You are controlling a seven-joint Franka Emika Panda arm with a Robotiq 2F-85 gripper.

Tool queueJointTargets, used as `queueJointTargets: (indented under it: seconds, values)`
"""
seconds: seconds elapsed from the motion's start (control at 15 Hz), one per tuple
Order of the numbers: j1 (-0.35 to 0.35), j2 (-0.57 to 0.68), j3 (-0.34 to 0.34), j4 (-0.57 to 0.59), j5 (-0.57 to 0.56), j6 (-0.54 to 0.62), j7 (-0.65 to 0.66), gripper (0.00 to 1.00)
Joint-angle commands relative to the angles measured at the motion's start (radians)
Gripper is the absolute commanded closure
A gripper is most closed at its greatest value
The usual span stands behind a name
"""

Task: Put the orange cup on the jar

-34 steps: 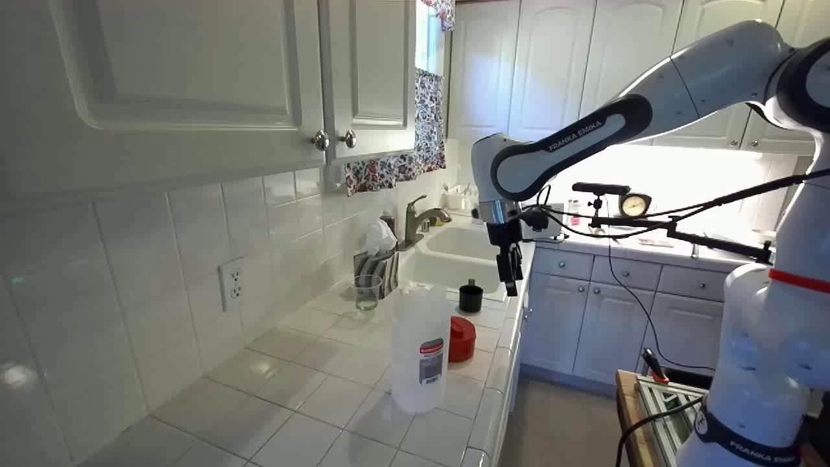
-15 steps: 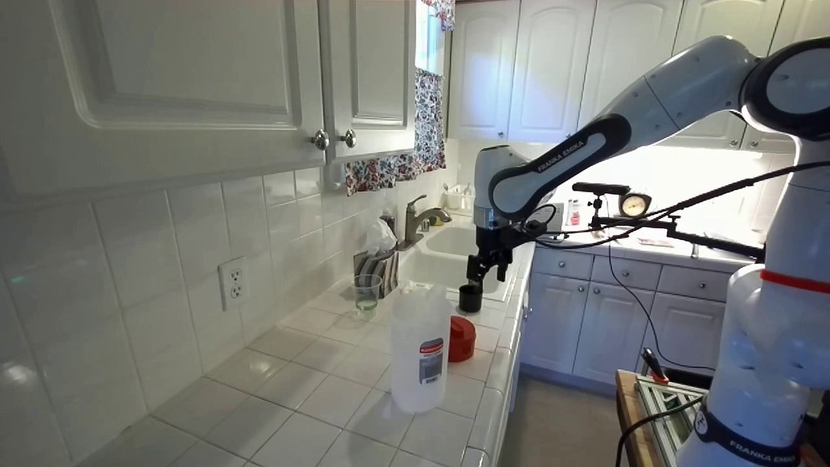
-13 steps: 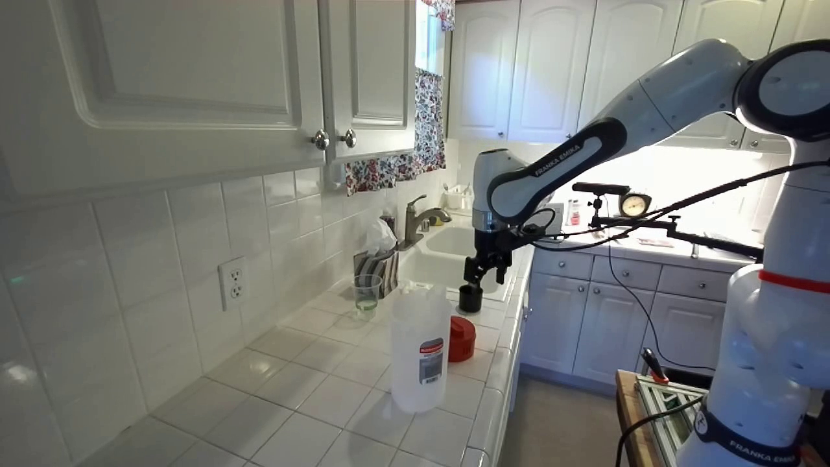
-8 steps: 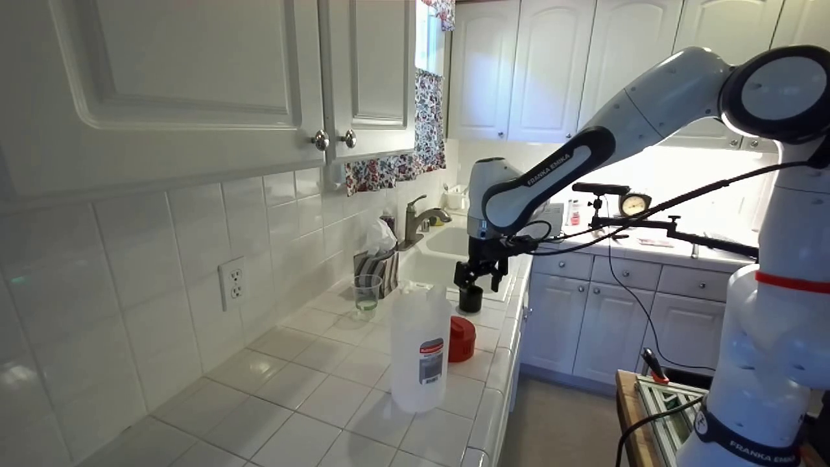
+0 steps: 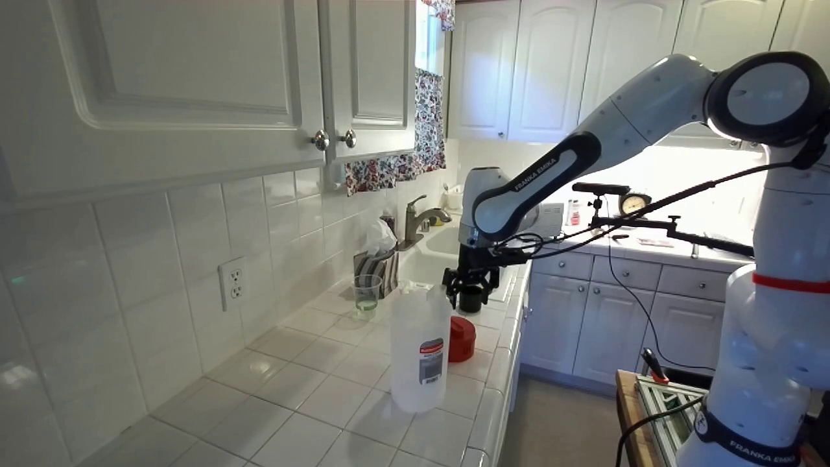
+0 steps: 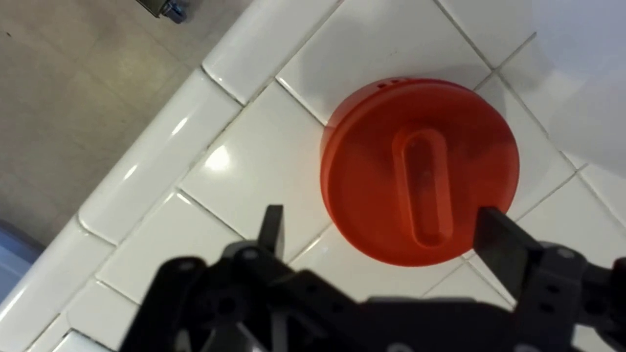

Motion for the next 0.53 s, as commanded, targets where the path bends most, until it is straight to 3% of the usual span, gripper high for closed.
queueJointTargets:
  seconds: [0.0, 0.47]
  values:
    - [0.007, 0.039, 0.003, 0.027, 0.052, 0.039, -0.025, 0.0]
    - [0.013, 0.074, 0.012, 0.034, 0.078, 0.066, -0.071, 0.0]
